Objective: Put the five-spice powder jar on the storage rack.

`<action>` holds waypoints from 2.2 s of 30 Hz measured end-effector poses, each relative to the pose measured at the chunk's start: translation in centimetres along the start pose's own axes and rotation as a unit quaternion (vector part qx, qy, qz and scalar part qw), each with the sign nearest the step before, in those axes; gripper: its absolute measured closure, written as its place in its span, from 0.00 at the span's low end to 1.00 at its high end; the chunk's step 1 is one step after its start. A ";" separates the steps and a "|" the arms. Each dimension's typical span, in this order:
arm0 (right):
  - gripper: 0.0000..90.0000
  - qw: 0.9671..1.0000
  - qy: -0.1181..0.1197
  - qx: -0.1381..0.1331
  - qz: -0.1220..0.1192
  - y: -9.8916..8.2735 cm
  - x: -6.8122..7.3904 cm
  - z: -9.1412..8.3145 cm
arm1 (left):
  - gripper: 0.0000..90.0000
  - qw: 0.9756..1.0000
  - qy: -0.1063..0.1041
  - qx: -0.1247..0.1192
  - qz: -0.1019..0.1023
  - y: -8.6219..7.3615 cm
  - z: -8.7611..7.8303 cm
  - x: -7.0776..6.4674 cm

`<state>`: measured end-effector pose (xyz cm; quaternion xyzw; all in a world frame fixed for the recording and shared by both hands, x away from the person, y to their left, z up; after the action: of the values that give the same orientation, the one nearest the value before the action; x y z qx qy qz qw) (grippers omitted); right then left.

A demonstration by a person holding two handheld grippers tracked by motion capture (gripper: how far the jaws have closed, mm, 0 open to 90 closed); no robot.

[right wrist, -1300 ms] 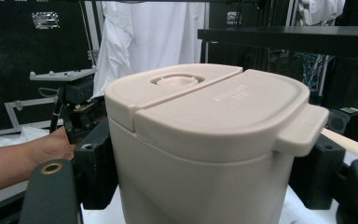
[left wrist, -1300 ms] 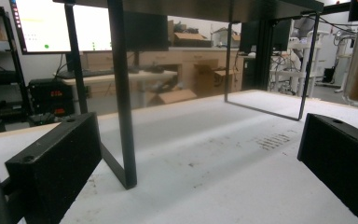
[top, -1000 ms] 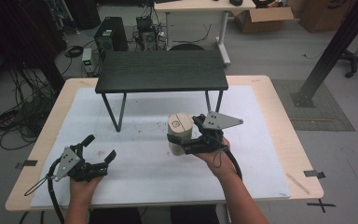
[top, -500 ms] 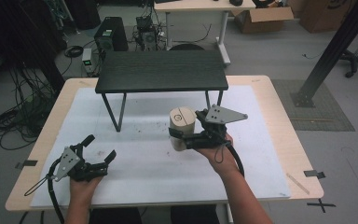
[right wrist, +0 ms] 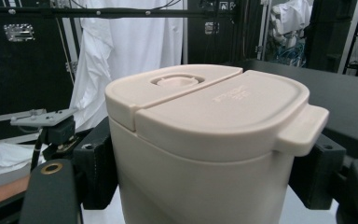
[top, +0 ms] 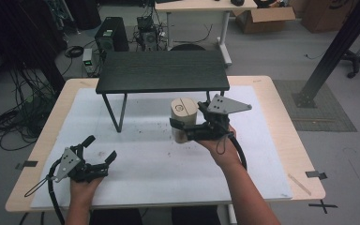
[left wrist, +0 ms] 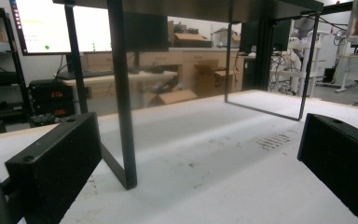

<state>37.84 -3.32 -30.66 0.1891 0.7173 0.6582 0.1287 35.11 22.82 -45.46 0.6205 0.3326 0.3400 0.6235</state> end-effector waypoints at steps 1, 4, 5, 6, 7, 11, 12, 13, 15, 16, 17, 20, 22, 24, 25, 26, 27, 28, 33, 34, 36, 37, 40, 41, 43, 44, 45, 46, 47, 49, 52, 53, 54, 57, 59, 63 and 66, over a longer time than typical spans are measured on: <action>0.26 1.000 0.000 0.000 0.000 0.0 0.0 0.0 | 0.00 1.000 0.000 0.000 0.000 0.0 0.0 0.0; 0.26 1.000 -0.004 -0.002 0.004 0.8 -0.7 0.0 | 0.00 1.000 0.000 -0.001 0.000 0.0 0.0 0.0; 0.26 1.000 -0.005 -0.002 0.005 1.0 -0.9 0.0 | 0.00 1.000 0.000 -0.001 0.000 0.0 0.0 0.0; 0.26 1.000 -0.006 -0.003 0.006 1.2 -1.1 0.0 | 0.00 1.000 0.000 -0.001 0.000 0.0 0.0 0.0; 0.26 1.000 -0.007 -0.003 0.007 1.3 -1.2 -0.1 | 0.00 1.000 0.000 -0.001 -0.001 0.0 0.0 0.0; 0.26 1.000 -0.013 -0.004 0.011 1.7 -1.8 -0.1 | 0.00 1.000 0.000 -0.001 -0.001 0.0 0.0 0.0; 0.26 1.000 -0.014 -0.005 0.013 1.8 -1.9 -0.1 | 0.00 1.000 0.000 -0.001 -0.001 0.0 0.0 0.0; 0.26 1.000 -0.014 -0.005 0.014 1.9 -2.0 -0.1 | 0.00 1.000 0.000 -0.001 -0.001 0.0 0.0 0.0; 0.26 1.000 -0.016 -0.005 0.014 2.1 -2.1 -0.1 | 0.00 1.000 0.000 -0.001 -0.001 0.0 0.0 0.0; 0.26 1.000 -0.016 -0.006 0.014 2.2 -2.2 -0.1 | 0.00 1.000 0.000 0.000 -0.001 0.0 0.0 0.0; 0.26 1.000 -0.016 -0.006 0.014 2.3 -2.2 -0.2 | 0.00 1.000 0.000 0.000 -0.001 0.0 0.0 0.0; 0.26 1.000 -0.017 -0.009 0.014 2.7 -2.3 -0.2 | 0.00 1.000 0.000 0.000 -0.001 0.0 0.0 0.0; 0.26 1.000 -0.017 -0.010 0.015 2.9 -2.4 -0.2 | 0.00 1.000 0.000 0.000 -0.001 0.0 0.0 0.0; 0.26 1.000 -0.019 -0.010 0.016 3.1 -2.6 -0.2 | 0.00 1.000 0.000 0.000 -0.001 0.0 0.0 0.0; 0.26 1.000 -0.020 -0.010 0.016 3.2 -2.7 -0.2 | 0.00 1.000 0.000 0.000 -0.001 0.0 0.0 0.0; 0.26 1.000 -0.022 -0.010 0.017 3.3 -2.8 -0.2 | 0.00 1.000 0.000 0.000 -0.001 0.0 0.0 0.0; 0.26 1.000 -0.023 -0.010 0.018 3.4 -2.9 -0.2 | 0.00 1.000 0.000 0.000 -0.001 0.0 0.0 0.0; 0.26 1.000 -0.023 -0.011 0.018 3.6 -3.0 -0.2 | 0.00 1.000 0.000 0.000 -0.001 0.0 0.0 0.0; 0.26 0.999 -0.025 -0.012 0.020 4.1 -3.3 -0.2 | 0.00 1.000 0.001 0.000 -0.001 0.0 0.0 0.0; 0.26 0.999 -0.026 -0.011 0.020 4.3 -3.4 -0.2 | 0.00 1.000 0.000 0.000 -0.001 0.0 0.0 0.0; 0.26 0.999 -0.027 -0.011 0.021 4.4 -3.5 -0.3 | 0.00 1.000 0.000 0.000 -0.001 0.0 0.0 0.0; 0.27 0.999 -0.029 -0.012 0.022 4.6 -3.7 -0.3 | 0.00 1.000 0.001 0.000 -0.001 0.0 0.0 0.0; 0.26 0.999 -0.030 -0.016 0.024 5.0 -3.9 -0.4 | 0.00 1.000 0.001 0.001 -0.001 0.0 0.0 0.0; 0.26 0.999 -0.030 -0.017 0.024 5.1 -4.0 -0.4 | 0.00 1.000 0.001 0.001 -0.001 0.0 0.0 0.0; 0.26 0.999 -0.031 -0.019 0.025 5.4 -4.2 -0.4 | 0.00 1.000 0.000 0.002 -0.001 0.0 0.0 0.0; 0.26 0.999 -0.032 -0.019 0.024 5.6 -4.3 -0.3 | 0.00 1.000 0.000 0.002 -0.001 0.0 0.0 0.0; 0.27 0.999 -0.033 -0.019 0.023 5.8 -4.3 -0.3 | 0.00 1.000 0.000 0.001 -0.001 0.0 0.0 0.0; 0.26 0.999 -0.034 -0.019 0.024 6.0 -4.4 -0.3 | 0.00 1.000 0.000 0.002 -0.001 0.0 0.0 0.0; 0.26 0.999 -0.034 -0.019 0.023 6.1 -4.5 -0.2 | 0.00 1.000 0.000 0.002 -0.001 0.0 0.0 0.0; 0.26 0.999 -0.036 -0.019 0.023 6.4 -4.6 -0.1 | 0.00 1.000 0.000 0.002 -0.002 0.0 0.0 0.0; 0.26 0.999 -0.036 -0.018 0.025 6.8 -4.9 0.1 | 0.00 1.000 0.001 0.001 -0.002 0.0 0.0 0.0; 0.26 0.999 -0.037 -0.019 0.025 6.9 -4.9 0.1 | 0.00 1.000 0.001 0.001 -0.003 0.0 0.0 0.0; 0.26 0.999 -0.038 -0.019 0.025 7.0 -5.0 0.1 | 0.00 1.000 0.000 0.000 -0.003 0.0 0.0 0.0; 0.26 0.999 -0.041 -0.016 0.026 7.0 -5.3 0.2 | 0.00 1.000 0.000 0.001 -0.003 0.0 0.0 0.0; 0.26 0.999 -0.044 -0.015 0.027 7.0 -5.5 0.2 | 0.00 1.000 0.000 0.001 -0.004 0.0 0.1 0.0; 0.26 0.998 -0.047 -0.015 0.029 7.1 -5.7 0.2 | 0.00 1.000 0.000 0.001 -0.004 0.0 0.1 0.0; 0.27 0.998 -0.053 -0.013 0.030 7.2 -6.1 0.2 | 0.00 1.000 0.000 0.001 -0.004 0.0 0.0 0.0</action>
<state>44.15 -5.39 -23.92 0.2432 0.6951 0.6600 0.1488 35.16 22.81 -45.47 0.6195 0.3354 0.3371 0.6245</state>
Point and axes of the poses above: each handheld gripper's, and its own axes: z roughly forward along the jaws, y roughly out of its top, x roughly to its left, the point moved 10 cm from there along z, roughly forward along the jaws, and after that the axes turned 1 degree about z, right-handed, at the moved point
